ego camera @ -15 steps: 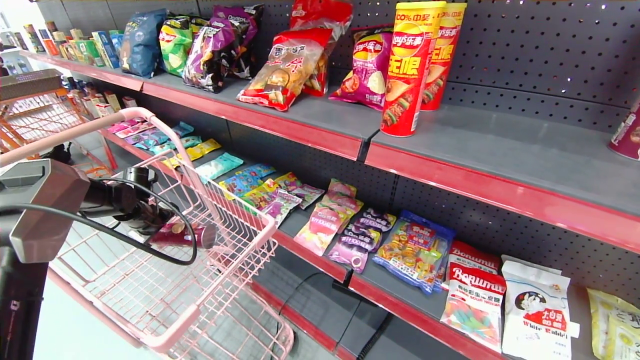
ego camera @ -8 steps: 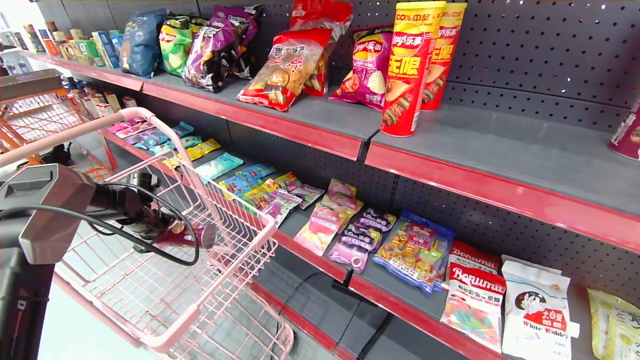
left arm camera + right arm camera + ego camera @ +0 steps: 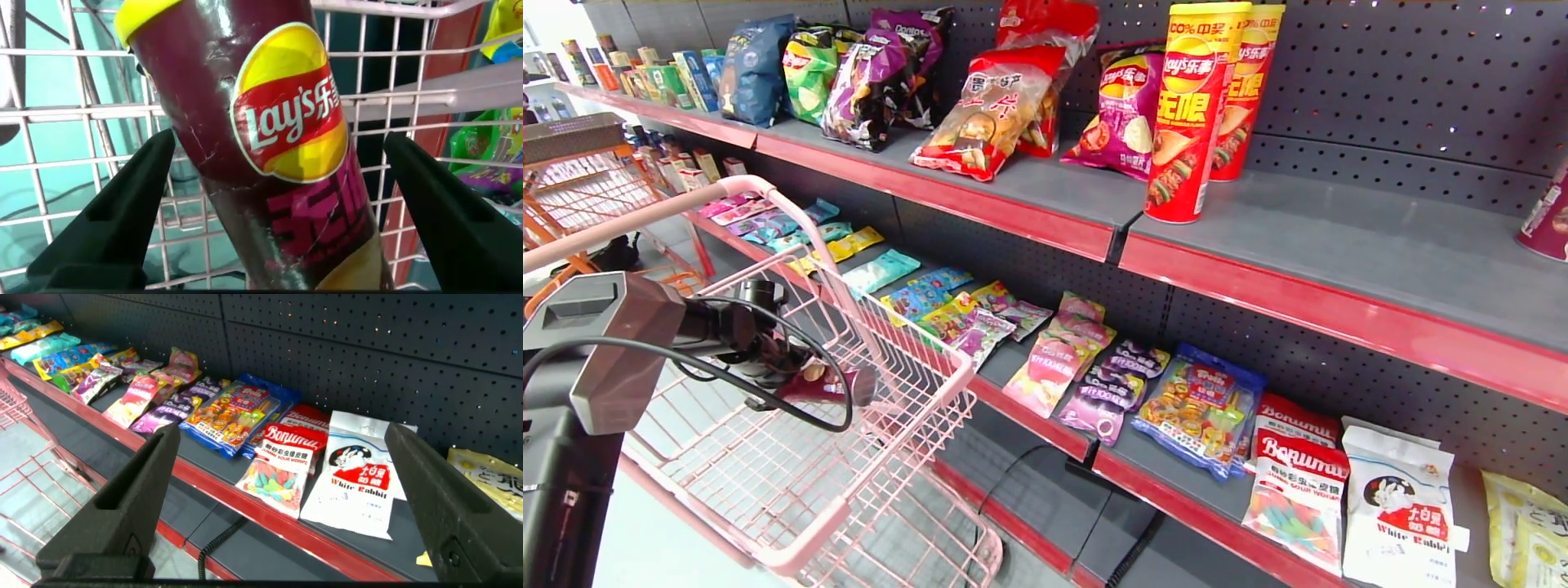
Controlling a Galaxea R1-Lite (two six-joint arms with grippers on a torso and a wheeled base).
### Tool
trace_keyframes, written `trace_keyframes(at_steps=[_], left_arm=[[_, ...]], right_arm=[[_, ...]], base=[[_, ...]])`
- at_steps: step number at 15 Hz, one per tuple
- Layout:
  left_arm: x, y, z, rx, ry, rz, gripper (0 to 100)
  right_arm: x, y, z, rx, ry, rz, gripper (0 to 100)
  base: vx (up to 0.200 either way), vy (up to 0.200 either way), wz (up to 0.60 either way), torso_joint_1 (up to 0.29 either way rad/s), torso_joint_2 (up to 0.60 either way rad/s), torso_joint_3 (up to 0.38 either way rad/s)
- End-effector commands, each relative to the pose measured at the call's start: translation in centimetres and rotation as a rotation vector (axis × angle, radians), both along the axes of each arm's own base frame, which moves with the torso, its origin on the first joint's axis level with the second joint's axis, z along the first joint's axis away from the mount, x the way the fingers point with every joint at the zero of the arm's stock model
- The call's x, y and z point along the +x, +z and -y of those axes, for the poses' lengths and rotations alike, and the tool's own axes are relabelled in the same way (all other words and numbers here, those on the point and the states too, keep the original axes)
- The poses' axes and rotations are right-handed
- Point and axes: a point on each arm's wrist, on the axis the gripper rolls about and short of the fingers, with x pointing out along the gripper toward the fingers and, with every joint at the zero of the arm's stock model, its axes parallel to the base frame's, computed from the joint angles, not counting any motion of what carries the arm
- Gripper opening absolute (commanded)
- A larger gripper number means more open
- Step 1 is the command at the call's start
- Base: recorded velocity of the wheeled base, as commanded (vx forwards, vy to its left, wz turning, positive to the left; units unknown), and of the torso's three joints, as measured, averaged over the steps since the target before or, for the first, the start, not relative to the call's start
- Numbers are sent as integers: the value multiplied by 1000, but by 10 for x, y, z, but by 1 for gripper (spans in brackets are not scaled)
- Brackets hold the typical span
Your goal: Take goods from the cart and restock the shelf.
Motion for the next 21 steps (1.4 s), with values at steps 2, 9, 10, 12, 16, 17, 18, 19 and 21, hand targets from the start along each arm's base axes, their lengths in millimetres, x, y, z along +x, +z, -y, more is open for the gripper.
trace_keyframes(at_steps=[2,9,10,12,16,17,18,19,21], left_arm=[[1,-6,0,-2,2,-6,100],[4,-12,0,1,3,-9,0],[4,-7,0,3,3,-1,0],[1,21,0,3,1,22,0],[-9,76,9,-3,-15,77,0],[-16,104,16,-9,-35,108,0],[-19,115,20,-11,-45,124,0],[-27,148,29,-7,-70,187,0],[-41,191,49,4,-118,265,0]], right_arm=[[0,0,0,0,0,1,100],[0,0,0,-2,0,1,100],[0,0,0,-2,-1,1,100],[0,0,0,-2,0,-1,100],[0,0,0,-3,0,1,100],[0,0,0,-5,0,-1,100],[0,0,0,-5,0,-1,100],[0,0,0,-5,0,-1,100],[0,0,0,-6,0,-1,100]], base=[[0,0,0,0,0,0],[0,0,0,0,0,0],[0,0,0,0,0,0],[0,0,0,0,0,0],[0,0,0,0,0,0],[0,0,0,0,0,0],[0,0,0,0,0,0],[0,0,0,0,0,0],[0,0,0,0,0,0]])
